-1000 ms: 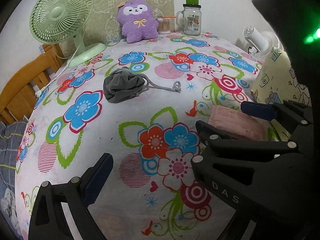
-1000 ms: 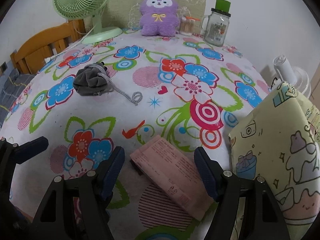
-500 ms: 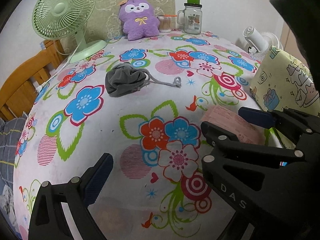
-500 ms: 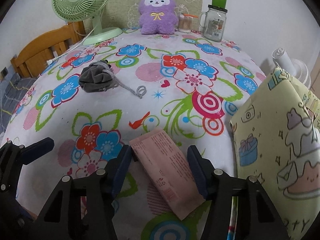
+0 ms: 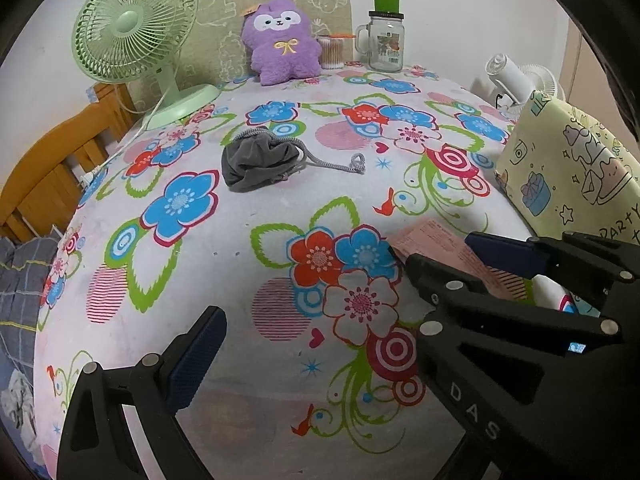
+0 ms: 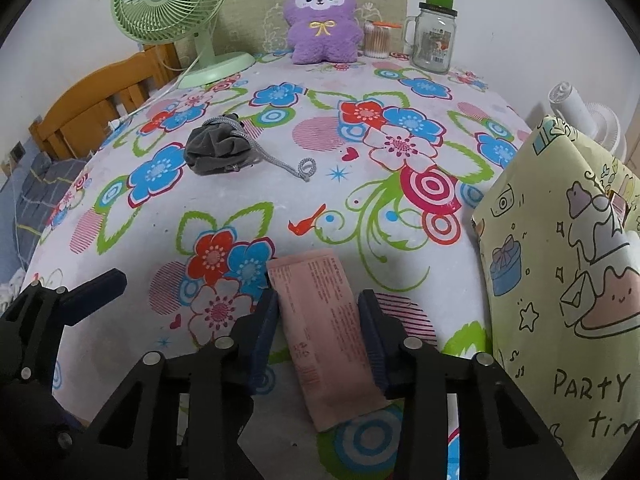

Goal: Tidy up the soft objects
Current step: 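Grasp the pink paper packet with the right gripper and lift it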

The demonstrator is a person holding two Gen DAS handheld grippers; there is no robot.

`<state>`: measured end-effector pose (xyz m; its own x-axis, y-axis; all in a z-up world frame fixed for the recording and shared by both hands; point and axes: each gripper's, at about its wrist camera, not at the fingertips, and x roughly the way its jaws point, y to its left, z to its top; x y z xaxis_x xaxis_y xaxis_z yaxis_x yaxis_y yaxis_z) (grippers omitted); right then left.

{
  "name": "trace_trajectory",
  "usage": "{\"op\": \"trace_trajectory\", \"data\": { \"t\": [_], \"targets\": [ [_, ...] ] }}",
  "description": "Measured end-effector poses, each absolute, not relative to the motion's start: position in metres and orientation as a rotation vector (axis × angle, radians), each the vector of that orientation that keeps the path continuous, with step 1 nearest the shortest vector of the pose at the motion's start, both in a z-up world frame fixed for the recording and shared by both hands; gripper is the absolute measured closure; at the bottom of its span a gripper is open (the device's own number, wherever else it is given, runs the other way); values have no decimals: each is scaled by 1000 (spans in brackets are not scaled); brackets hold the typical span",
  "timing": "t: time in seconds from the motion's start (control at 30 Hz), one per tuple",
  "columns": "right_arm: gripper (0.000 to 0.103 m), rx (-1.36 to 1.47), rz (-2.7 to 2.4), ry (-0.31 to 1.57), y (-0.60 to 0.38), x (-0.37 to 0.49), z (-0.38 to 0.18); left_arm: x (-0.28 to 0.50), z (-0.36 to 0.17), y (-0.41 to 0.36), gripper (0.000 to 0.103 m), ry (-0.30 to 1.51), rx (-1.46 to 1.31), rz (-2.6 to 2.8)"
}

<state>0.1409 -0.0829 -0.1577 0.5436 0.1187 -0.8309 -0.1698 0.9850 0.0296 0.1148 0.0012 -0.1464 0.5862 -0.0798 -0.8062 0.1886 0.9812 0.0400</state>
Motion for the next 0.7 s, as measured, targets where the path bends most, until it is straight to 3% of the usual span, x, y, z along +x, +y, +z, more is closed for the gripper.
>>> {"op": "trace_trajectory", "data": {
  "t": [0.37,0.6,0.7],
  "targets": [
    [59,-38,183,993,-79,152,-158,121,-144,4,4,924,132,-136],
    [51,-31,208,1017,-85,153,-160,123,-144,8,4,925,117,-132],
    [41,-75,221,1014,-80,150,-161,120,-145,6,4,928,120,-135]
  ]
}}
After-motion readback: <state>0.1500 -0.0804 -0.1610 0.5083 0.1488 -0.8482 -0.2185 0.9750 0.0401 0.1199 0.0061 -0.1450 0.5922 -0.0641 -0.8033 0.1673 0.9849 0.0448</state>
